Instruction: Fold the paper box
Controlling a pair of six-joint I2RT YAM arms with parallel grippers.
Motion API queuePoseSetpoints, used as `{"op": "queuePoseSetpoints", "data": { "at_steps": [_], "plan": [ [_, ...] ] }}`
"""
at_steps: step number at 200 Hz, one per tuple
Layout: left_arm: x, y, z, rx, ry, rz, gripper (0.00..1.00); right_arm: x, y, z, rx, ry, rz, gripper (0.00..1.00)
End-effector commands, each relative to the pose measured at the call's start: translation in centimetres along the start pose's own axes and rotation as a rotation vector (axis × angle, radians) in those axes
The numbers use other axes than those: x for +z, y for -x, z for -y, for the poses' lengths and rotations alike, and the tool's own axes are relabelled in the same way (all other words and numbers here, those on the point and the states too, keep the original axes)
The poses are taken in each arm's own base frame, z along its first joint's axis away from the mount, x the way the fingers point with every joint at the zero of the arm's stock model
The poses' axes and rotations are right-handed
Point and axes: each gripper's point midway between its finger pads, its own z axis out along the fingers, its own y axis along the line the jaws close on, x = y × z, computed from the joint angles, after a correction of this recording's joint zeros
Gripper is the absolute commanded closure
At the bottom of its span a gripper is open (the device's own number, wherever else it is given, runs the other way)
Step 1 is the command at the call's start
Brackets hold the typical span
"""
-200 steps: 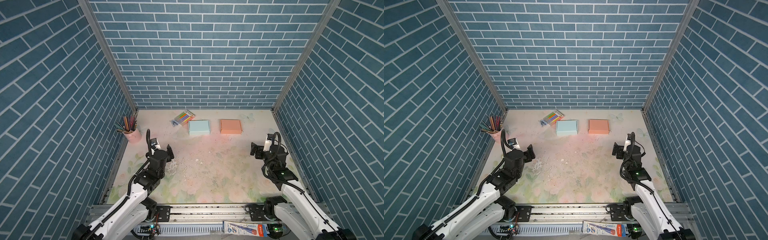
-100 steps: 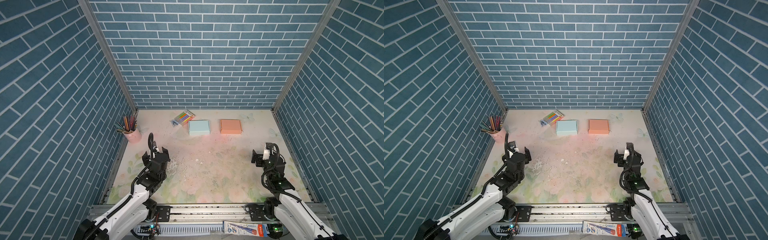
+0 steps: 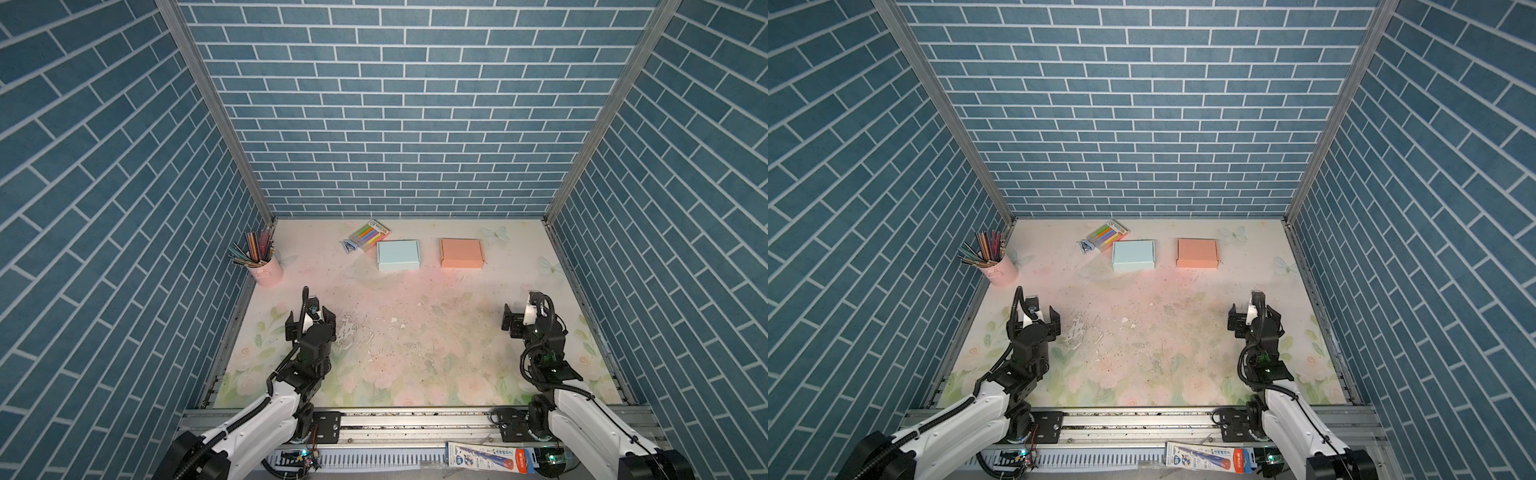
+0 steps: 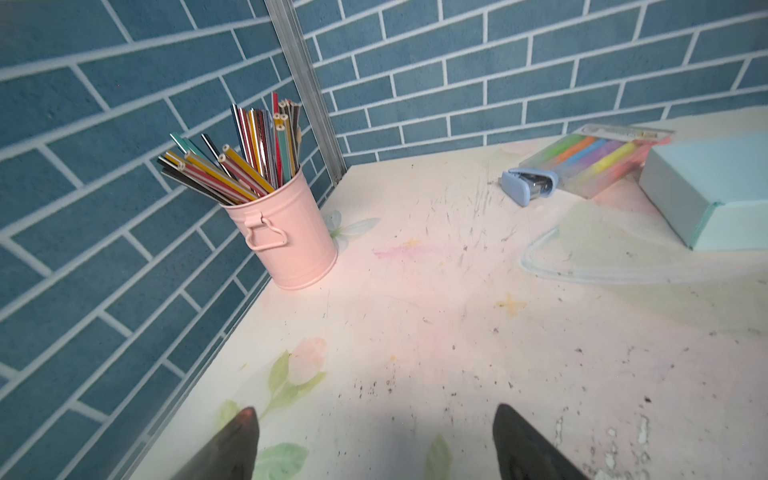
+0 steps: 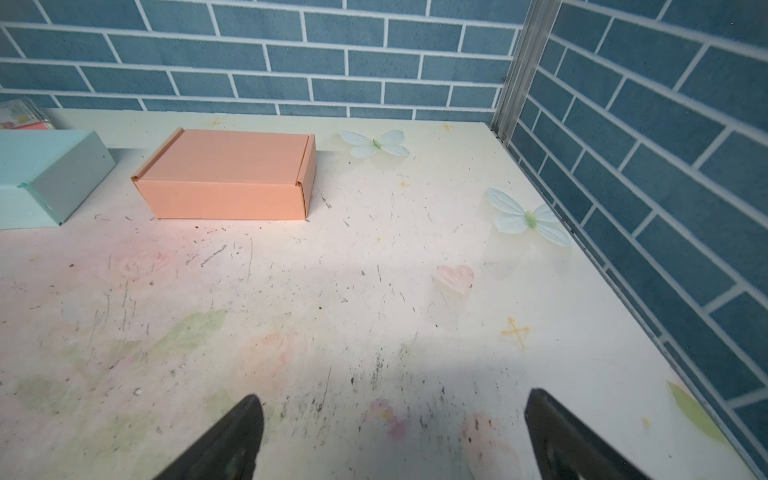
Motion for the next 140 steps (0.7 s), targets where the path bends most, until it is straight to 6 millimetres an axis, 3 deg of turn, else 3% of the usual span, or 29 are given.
{"op": "queuePoseSetpoints", "data": {
  "at_steps": [1,140],
  "plan": [
    [0.3,1.9,-0.2,-0.040,0.004,0.072,0.12,0.3,2.0,0.5,0.004,-0.029,0.076,0.02],
    [4.4,3.7,0.5,-0.084,-0.036,0.114,0.12,2.9,4.6,3.1,0.108,-0.093,0.209,0.02]
  ]
}}
